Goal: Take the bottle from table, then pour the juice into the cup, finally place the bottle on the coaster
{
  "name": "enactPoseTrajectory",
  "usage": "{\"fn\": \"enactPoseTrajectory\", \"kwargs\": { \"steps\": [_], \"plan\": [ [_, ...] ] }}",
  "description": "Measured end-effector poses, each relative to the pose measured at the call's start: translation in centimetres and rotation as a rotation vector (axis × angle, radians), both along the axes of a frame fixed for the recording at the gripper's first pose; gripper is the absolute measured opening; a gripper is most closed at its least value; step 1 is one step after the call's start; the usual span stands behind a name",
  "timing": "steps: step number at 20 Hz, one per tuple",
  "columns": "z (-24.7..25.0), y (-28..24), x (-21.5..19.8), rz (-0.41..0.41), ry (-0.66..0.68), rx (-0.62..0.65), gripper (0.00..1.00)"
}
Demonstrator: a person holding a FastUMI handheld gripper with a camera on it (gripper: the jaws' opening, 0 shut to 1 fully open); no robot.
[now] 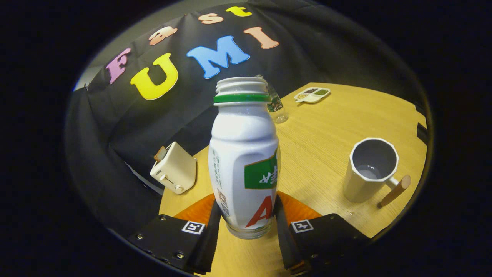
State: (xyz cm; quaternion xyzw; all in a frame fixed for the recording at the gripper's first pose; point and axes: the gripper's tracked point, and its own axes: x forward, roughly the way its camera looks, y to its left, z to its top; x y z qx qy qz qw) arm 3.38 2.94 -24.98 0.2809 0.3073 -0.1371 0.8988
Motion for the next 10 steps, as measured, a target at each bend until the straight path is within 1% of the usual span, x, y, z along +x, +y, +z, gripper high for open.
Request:
{"fn": "enactPoseTrajectory", "kwargs": {
  "steps": [3, 7, 10],
  "plan": [
    [-0.2, 0.1, 1.3, 0.021, -0.007, -0.115, 0.67],
    [-0.3, -0.2, 3.5, 0.001, -0.023, -0.216, 0.67],
    [-0.2, -1.0, 5.3, 0.005, -0.023, -0.337, 0.68]
  ]
}}
